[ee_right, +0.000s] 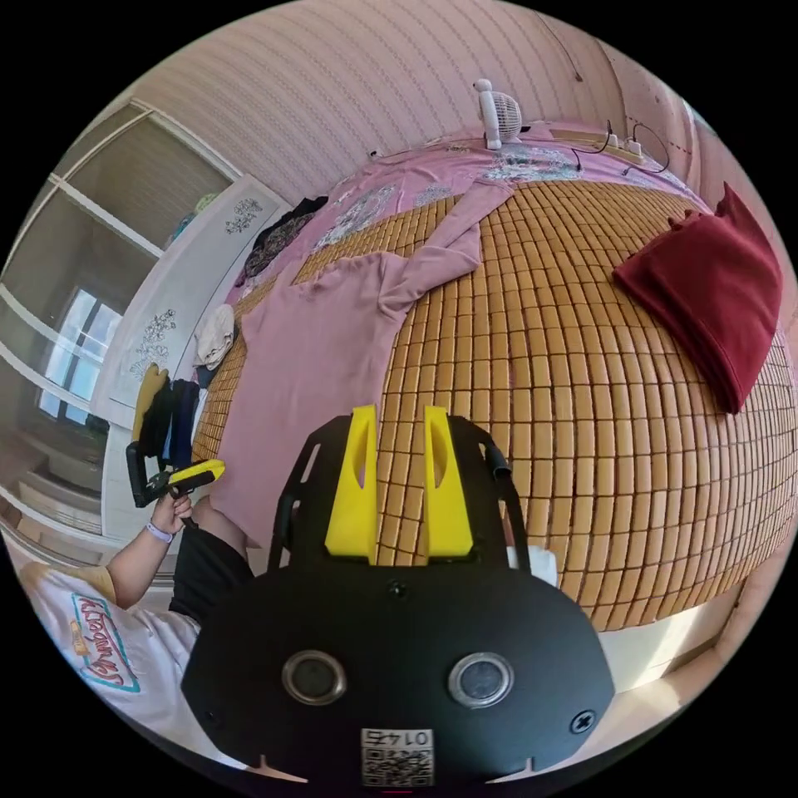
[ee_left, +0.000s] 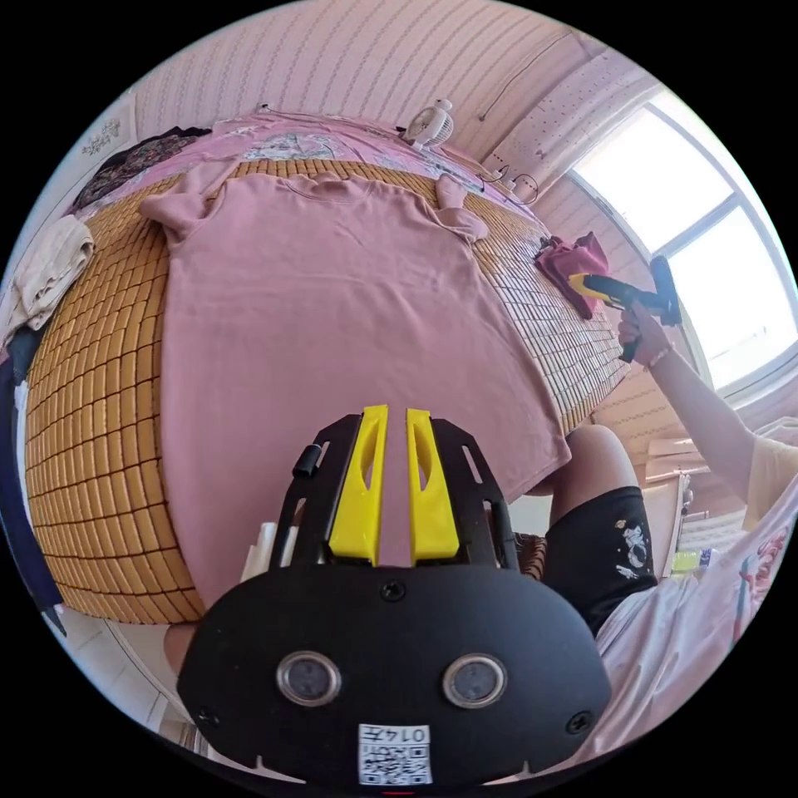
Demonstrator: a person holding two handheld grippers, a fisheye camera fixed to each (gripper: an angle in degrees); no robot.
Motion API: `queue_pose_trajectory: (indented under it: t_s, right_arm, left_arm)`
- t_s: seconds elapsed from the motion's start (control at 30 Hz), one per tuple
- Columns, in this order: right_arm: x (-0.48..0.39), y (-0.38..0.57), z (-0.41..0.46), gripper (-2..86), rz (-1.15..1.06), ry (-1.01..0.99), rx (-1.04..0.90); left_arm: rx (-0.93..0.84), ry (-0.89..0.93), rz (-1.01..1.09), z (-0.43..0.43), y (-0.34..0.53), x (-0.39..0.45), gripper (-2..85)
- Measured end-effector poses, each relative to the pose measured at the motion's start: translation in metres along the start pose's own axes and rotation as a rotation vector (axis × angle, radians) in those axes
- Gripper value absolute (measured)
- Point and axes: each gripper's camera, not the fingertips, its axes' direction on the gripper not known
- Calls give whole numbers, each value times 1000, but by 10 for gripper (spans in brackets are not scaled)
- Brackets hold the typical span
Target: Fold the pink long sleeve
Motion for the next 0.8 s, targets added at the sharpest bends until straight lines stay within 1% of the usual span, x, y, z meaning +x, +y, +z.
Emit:
queue_pose_trajectory:
  t_s: [0.17,0.23,0.3,0.37,0.43,0.5,0.53,0.63,0.67,0.7,0.73,0.77,0.8]
  right_arm:
    - [30,-89,40,94,64,50,20]
    - [47,-116,60,96,138,45,17]
    - [70,-139,87,99,225,11,40]
    - [83,-150,107,100,251,5,45]
    - [95,-154,130,91,265,16,6]
    - [106,-151,154,61,246,-75,-75]
    - [107,-148,154,53,241,-84,-70]
    - [108,-130,129,23,183,-181,18]
    - [99,-121,105,18,134,-256,83]
    - [77,-111,75,16,47,-310,144]
    - [62,-106,58,15,-20,-332,165]
    - [25,-94,27,15,-175,-356,209]
    - [-9,-82,2,16,-315,-325,243]
  left_arm:
    - [-57,-37,89,48,-33,6,40]
    - [-148,-85,115,77,-32,3,27]
    - [-118,-88,135,79,-25,1,19]
    - [-104,-90,140,83,-18,-1,16]
    - [-92,-100,140,89,-11,-3,15]
    - [-87,-109,144,93,-6,-4,16]
    - [-83,-110,144,96,-3,-6,18]
    - [-80,-93,140,101,3,-12,28]
    - [-82,-87,135,101,3,-14,32]
    - [-74,-76,128,100,3,-16,37]
    - [-41,-70,120,95,2,-16,40]
    - [-20,-63,123,92,1,-16,39]
    - [23,-45,136,87,-3,-14,39]
